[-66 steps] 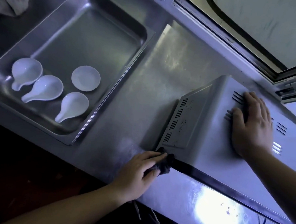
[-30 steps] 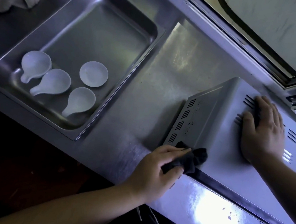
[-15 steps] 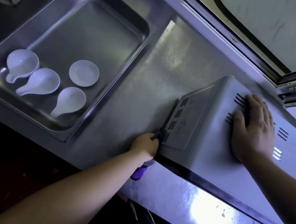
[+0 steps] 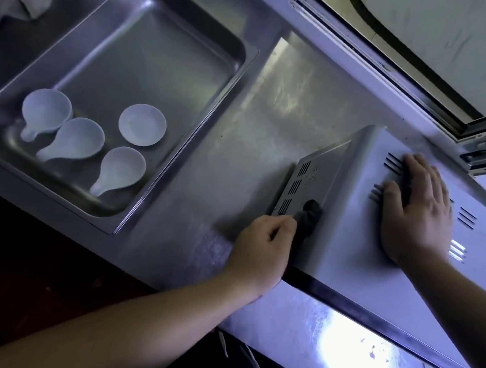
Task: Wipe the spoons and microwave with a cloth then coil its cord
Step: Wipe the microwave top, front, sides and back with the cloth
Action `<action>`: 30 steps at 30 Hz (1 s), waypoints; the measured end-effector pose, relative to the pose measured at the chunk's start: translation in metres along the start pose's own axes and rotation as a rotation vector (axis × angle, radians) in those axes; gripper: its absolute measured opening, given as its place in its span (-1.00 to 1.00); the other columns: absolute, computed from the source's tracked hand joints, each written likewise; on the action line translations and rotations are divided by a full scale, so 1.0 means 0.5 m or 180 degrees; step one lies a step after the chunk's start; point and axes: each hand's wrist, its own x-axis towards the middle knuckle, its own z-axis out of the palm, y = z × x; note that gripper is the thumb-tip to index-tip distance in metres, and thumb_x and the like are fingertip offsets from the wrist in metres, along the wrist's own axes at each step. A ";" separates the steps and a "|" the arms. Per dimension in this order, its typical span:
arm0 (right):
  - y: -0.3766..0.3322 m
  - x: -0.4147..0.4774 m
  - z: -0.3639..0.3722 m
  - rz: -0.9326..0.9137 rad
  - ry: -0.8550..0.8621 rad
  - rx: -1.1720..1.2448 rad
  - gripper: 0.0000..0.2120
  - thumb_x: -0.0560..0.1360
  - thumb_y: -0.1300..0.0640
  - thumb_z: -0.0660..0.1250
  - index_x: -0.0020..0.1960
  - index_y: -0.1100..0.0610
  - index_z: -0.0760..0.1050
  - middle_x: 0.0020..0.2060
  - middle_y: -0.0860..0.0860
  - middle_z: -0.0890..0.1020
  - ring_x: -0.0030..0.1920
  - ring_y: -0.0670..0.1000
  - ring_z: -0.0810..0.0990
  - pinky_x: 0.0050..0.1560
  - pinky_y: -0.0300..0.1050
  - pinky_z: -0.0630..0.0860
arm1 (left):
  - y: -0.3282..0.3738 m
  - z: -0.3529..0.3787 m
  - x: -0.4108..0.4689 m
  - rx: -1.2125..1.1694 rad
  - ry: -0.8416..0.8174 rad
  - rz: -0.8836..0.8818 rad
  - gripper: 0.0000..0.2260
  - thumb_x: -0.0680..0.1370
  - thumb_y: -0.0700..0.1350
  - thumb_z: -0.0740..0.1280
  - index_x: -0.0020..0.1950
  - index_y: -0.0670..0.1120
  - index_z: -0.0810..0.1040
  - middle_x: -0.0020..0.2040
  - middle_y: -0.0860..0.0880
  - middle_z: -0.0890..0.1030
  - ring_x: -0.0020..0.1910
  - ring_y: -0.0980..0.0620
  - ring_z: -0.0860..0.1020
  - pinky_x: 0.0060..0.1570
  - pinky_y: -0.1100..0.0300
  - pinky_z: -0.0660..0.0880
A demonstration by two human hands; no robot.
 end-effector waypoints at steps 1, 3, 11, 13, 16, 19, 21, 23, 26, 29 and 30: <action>-0.001 -0.001 -0.001 0.0005 0.0002 -0.0014 -0.42 0.57 -0.16 0.09 0.56 -0.06 0.26 0.59 -0.11 0.26 0.61 0.00 0.14 0.59 0.07 0.09 | 0.002 -0.002 -0.019 -0.0033 0.0021 0.0080 -0.77 0.68 0.01 0.23 0.00 0.03 0.66 -0.09 0.16 0.64 -0.04 0.22 0.59 0.06 0.21 0.51; -0.002 -0.002 -0.002 -0.0010 0.0016 -0.0022 -0.42 0.57 -0.17 0.09 0.56 -0.05 0.27 0.59 -0.10 0.27 0.60 0.01 0.15 0.59 0.08 0.09 | -0.003 -0.006 -0.052 -0.0149 -0.0031 0.0221 -0.78 0.68 -0.01 0.28 0.24 0.13 0.68 0.12 0.21 0.62 0.10 0.30 0.59 0.10 0.41 0.45; -0.005 -0.001 -0.002 0.0012 0.0007 -0.0039 -0.42 0.57 -0.16 0.08 0.57 -0.06 0.27 0.59 -0.11 0.27 0.61 -0.01 0.14 0.59 0.07 0.08 | -0.121 -0.019 -0.052 -0.0174 -0.0189 0.0257 -0.72 0.66 -0.15 0.34 0.33 0.08 0.66 0.29 0.19 0.60 0.18 0.19 0.62 0.18 0.46 0.43; -0.004 -0.002 -0.002 0.0005 0.0019 -0.0026 -0.42 0.57 -0.16 0.08 0.57 -0.05 0.27 0.59 -0.10 0.27 0.61 -0.01 0.15 0.59 0.07 0.08 | -0.144 -0.011 -0.018 -0.0031 -0.0128 0.0009 -0.73 0.67 -0.12 0.31 0.30 0.14 0.66 0.26 0.21 0.62 0.12 0.18 0.63 0.11 0.51 0.41; -0.002 -0.001 0.000 -0.0004 0.0035 0.0006 -0.43 0.58 -0.14 0.10 0.56 -0.04 0.28 0.59 -0.09 0.28 0.61 0.01 0.15 0.59 0.09 0.09 | -0.166 0.009 0.053 0.0348 -0.0047 -0.0128 -0.73 0.67 -0.05 0.25 0.30 0.13 0.64 0.20 0.16 0.68 0.18 0.24 0.60 0.21 0.32 0.48; 0.001 0.000 0.002 -0.0046 0.0022 0.0002 -0.43 0.57 -0.14 0.10 0.56 -0.04 0.28 0.59 -0.09 0.29 0.61 0.01 0.15 0.59 0.11 0.11 | -0.165 0.029 0.127 0.0403 0.0060 -0.0533 -0.71 0.65 -0.04 0.26 0.31 0.09 0.66 0.18 0.09 0.71 0.18 0.09 0.63 0.20 0.17 0.54; 0.003 0.000 0.002 -0.0028 0.0011 0.0014 -0.43 0.57 -0.14 0.10 0.56 -0.06 0.28 0.59 -0.10 0.28 0.61 0.00 0.14 0.59 0.11 0.11 | -0.150 0.041 0.170 0.0370 0.0173 -0.0685 -0.72 0.62 -0.02 0.27 0.26 0.05 0.68 0.14 0.05 0.73 0.15 0.00 0.65 0.16 0.11 0.56; 0.004 0.000 0.001 -0.0020 0.0014 0.0021 -0.44 0.57 -0.13 0.10 0.56 -0.06 0.28 0.59 -0.11 0.28 0.61 0.00 0.14 0.59 0.11 0.11 | -0.122 0.051 0.209 0.0420 0.0226 -0.0780 -0.73 0.62 -0.02 0.28 0.24 0.00 0.70 0.11 -0.01 0.74 0.12 -0.06 0.66 0.09 0.11 0.58; 0.002 0.000 0.001 -0.0030 0.0019 0.0019 -0.44 0.57 -0.12 0.11 0.56 -0.06 0.28 0.59 -0.10 0.28 0.61 0.00 0.14 0.59 0.09 0.11 | -0.063 0.059 0.245 0.0414 0.0249 -0.0811 -0.74 0.64 0.00 0.26 0.16 -0.01 0.72 0.06 -0.05 0.74 0.07 -0.11 0.66 0.04 0.08 0.58; 0.002 -0.001 0.001 -0.0034 0.0030 -0.0006 -0.43 0.57 -0.13 0.11 0.56 -0.05 0.28 0.59 -0.10 0.28 0.61 0.01 0.15 0.58 0.07 0.11 | -0.010 0.057 0.230 0.0210 0.0277 -0.0646 -0.73 0.63 0.05 0.24 0.05 -0.03 0.71 -0.07 -0.03 0.73 0.00 -0.10 0.65 0.01 0.05 0.59; 0.002 0.000 0.001 -0.0036 0.0027 -0.0007 -0.43 0.57 -0.14 0.10 0.56 -0.05 0.28 0.59 -0.10 0.28 0.61 0.00 0.14 0.58 0.07 0.11 | 0.001 0.055 0.213 0.0104 0.0285 -0.0586 -0.73 0.64 0.07 0.25 0.08 0.00 0.72 -0.06 0.02 0.73 0.00 -0.05 0.66 0.02 0.09 0.58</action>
